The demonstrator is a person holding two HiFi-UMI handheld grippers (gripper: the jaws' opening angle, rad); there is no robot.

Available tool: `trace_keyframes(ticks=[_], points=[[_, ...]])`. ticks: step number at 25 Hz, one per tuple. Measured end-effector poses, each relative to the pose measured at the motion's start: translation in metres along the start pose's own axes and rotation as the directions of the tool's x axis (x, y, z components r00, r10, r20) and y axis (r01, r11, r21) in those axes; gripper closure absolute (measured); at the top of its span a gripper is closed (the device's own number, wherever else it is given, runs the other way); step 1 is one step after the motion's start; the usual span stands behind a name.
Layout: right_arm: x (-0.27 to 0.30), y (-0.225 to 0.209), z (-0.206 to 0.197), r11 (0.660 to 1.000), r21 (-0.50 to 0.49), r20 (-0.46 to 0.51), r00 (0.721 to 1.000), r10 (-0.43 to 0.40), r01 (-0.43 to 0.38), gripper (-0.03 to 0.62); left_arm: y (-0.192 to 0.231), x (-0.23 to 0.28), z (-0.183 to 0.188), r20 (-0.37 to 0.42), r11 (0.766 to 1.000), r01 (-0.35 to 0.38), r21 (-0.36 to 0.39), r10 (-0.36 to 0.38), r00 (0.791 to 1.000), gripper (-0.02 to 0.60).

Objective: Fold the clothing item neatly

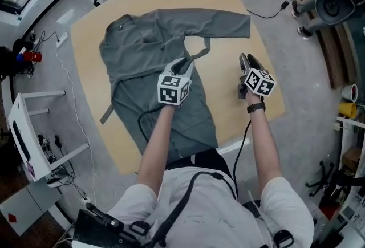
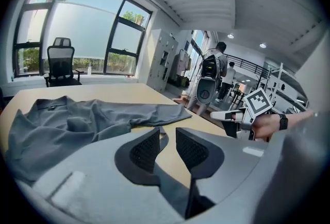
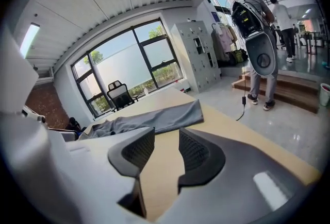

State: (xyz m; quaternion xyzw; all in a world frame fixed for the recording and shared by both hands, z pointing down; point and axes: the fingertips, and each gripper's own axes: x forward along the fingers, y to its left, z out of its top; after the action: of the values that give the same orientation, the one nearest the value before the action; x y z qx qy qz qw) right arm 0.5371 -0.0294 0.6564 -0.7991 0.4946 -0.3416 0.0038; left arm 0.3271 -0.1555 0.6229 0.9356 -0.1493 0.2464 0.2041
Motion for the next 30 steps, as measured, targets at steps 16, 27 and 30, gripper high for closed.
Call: trace_keyframes(ticks=[16, 27, 30], points=[[0.131, -0.099, 0.02, 0.973, 0.01, -0.168, 0.959, -0.227, 0.232, 0.395, -0.023, 0.078, 0.014, -0.046, 0.997, 0.035, 0.067, -0.032, 0.998, 0.479], [0.135, -0.076, 0.024, 0.96, -0.126, -0.137, 0.954, -0.268, 0.251, 0.56, 0.003, 0.038, 0.008, -0.017, 1.0, -0.016, 0.007, 0.016, 1.0, 0.479], [0.123, -0.047, 0.037, 0.976, -0.133, -0.06, 0.981, -0.182, 0.173, 0.56, 0.016, 0.017, 0.011, 0.005, 0.999, -0.041, -0.013, 0.041, 0.999, 0.479]])
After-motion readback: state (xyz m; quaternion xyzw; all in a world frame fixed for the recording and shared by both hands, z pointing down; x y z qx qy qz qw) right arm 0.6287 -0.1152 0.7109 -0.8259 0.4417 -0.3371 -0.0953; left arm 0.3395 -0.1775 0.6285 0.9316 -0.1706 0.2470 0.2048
